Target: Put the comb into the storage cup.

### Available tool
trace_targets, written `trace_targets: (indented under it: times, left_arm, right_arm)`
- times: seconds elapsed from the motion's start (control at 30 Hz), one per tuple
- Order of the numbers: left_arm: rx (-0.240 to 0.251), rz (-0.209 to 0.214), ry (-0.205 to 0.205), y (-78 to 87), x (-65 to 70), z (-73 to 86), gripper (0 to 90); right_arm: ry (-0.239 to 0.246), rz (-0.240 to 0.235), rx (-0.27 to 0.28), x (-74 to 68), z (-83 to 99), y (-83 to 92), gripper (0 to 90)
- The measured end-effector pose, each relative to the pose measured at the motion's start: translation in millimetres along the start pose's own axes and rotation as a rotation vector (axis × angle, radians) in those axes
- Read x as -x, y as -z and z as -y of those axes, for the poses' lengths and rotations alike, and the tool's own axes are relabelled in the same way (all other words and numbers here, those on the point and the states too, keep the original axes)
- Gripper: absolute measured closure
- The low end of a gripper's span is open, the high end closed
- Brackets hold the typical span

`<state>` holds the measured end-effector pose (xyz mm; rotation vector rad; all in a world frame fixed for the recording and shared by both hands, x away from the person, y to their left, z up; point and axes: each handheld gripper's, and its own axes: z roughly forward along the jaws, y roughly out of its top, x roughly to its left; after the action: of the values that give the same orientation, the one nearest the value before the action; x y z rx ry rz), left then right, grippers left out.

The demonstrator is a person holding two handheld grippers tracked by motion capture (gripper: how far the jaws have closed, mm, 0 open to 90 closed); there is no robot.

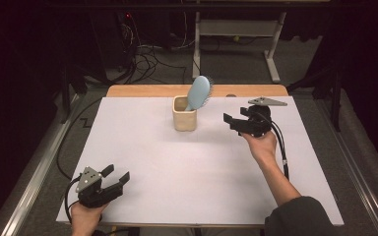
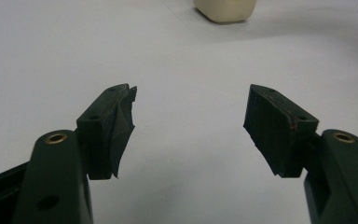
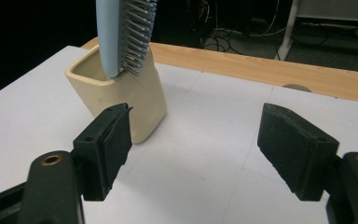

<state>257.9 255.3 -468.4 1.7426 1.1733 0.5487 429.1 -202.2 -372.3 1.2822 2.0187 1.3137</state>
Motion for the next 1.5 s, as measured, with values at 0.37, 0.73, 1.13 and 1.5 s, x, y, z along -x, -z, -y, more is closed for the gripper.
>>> trace_targets:
  times: [0.37,0.73,1.13,1.5]
  left_arm:
    - [-0.007,0.001,0.002,-0.9,0.0,0.2,33.2]
    - [0.002,0.001,0.009,0.7,-0.8,-0.2,33.2]
    - [0.001,-0.001,0.01,1.2,-1.6,-0.3,33.2]
    - [-0.001,-0.001,0.01,0.9,-1.5,-0.1,33.3]
  right_arm:
    - [-0.021,-0.002,-0.003,8.6,7.4,6.2,26.5]
    - [-0.019,-0.004,0.004,8.9,7.5,12.1,26.5]
    - [-0.021,0.002,0.008,14.7,15.6,22.8,26.5]
    - [-0.001,0.007,0.011,18.4,22.2,34.7,26.6]
